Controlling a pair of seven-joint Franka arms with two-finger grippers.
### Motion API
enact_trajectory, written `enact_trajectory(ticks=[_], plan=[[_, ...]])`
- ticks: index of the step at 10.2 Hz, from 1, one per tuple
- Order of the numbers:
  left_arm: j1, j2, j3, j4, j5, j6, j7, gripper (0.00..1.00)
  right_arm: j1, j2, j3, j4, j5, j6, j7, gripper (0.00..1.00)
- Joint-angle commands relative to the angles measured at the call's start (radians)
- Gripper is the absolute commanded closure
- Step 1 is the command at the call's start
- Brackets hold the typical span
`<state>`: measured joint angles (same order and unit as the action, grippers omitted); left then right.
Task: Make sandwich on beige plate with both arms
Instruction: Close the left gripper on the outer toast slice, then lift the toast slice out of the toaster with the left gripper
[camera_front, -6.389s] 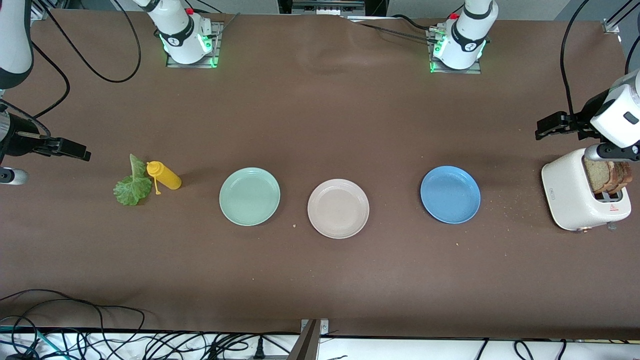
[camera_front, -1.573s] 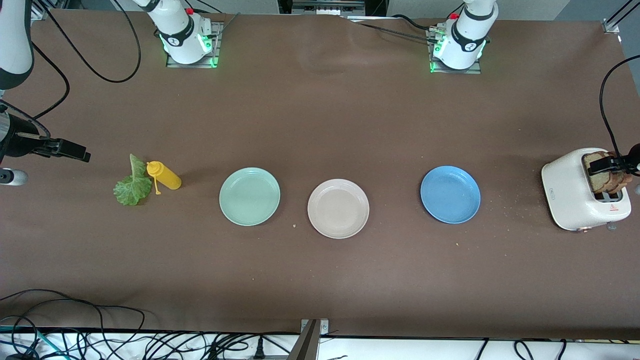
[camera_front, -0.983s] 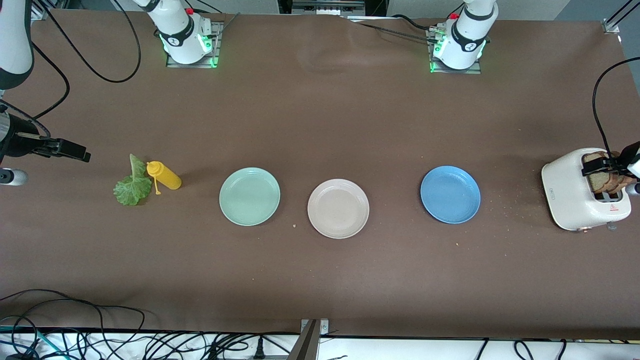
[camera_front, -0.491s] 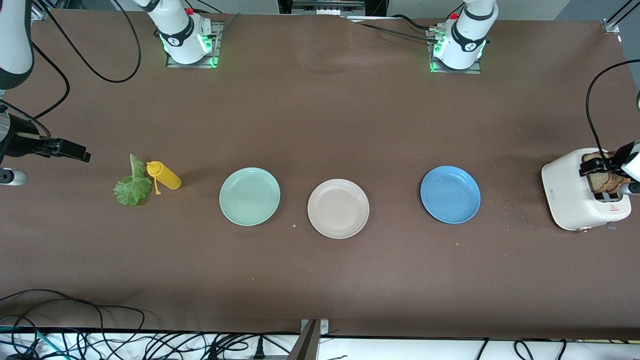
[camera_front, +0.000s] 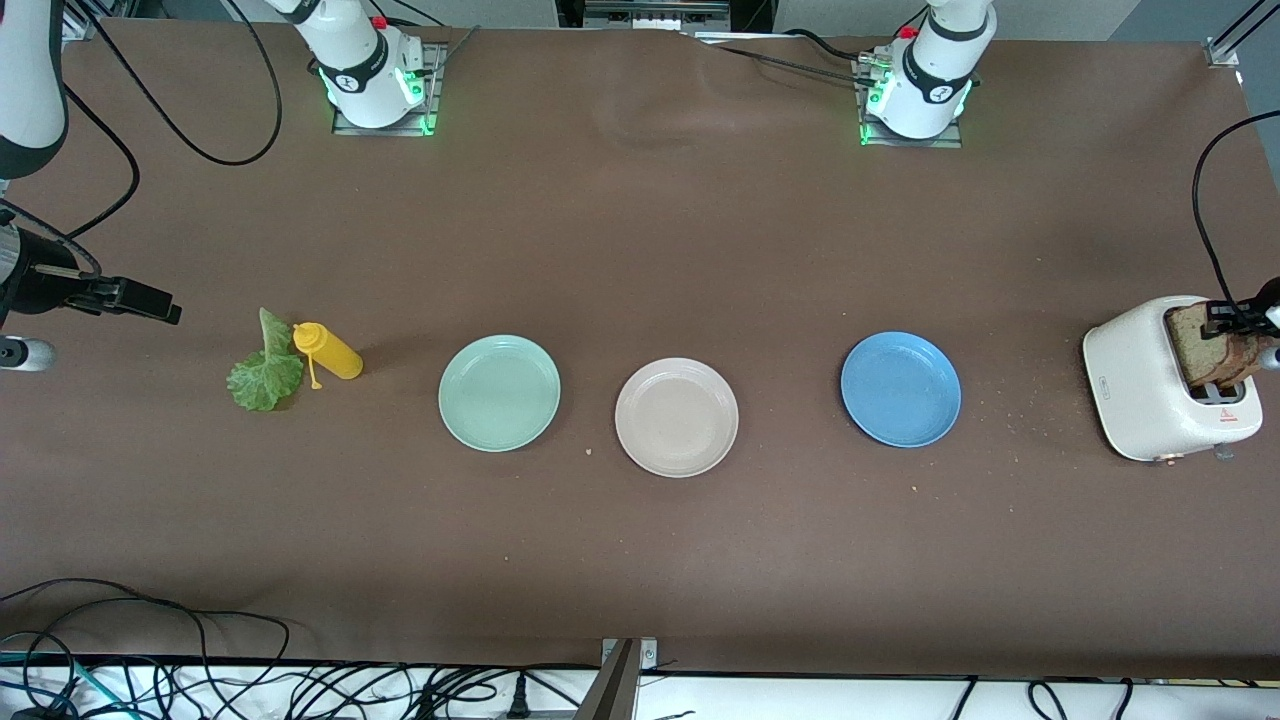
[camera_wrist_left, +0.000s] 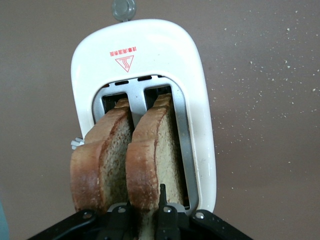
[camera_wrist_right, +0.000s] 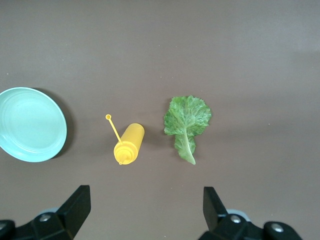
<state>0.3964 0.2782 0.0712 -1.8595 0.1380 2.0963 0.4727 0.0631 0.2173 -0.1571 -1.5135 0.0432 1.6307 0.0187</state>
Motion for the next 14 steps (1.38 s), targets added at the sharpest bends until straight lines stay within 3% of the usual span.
enact_trajectory(ticks=[1, 7, 9, 13, 14], plan=[[-0.002, -0.014, 0.009, -0.012, 0.006, 0.002, 0.011, 1.00, -0.009, -0.006, 0.004, -0.001, 0.012, 0.001, -0.008, 0.00], [-0.024, -0.039, 0.001, 0.077, -0.020, -0.131, 0.001, 1.00, -0.009, -0.006, 0.004, -0.002, 0.012, 0.000, -0.008, 0.00], [-0.040, -0.053, -0.001, 0.146, -0.028, -0.232, -0.006, 1.00, -0.011, -0.006, 0.004, -0.002, 0.012, 0.001, -0.008, 0.00], [-0.063, -0.076, -0.001, 0.218, -0.118, -0.349, -0.052, 1.00, -0.011, -0.004, 0.004, -0.002, 0.012, 0.001, -0.008, 0.00], [-0.071, -0.083, -0.002, 0.221, -0.185, -0.363, -0.077, 1.00, -0.011, -0.006, 0.004, -0.002, 0.012, 0.001, -0.008, 0.00]])
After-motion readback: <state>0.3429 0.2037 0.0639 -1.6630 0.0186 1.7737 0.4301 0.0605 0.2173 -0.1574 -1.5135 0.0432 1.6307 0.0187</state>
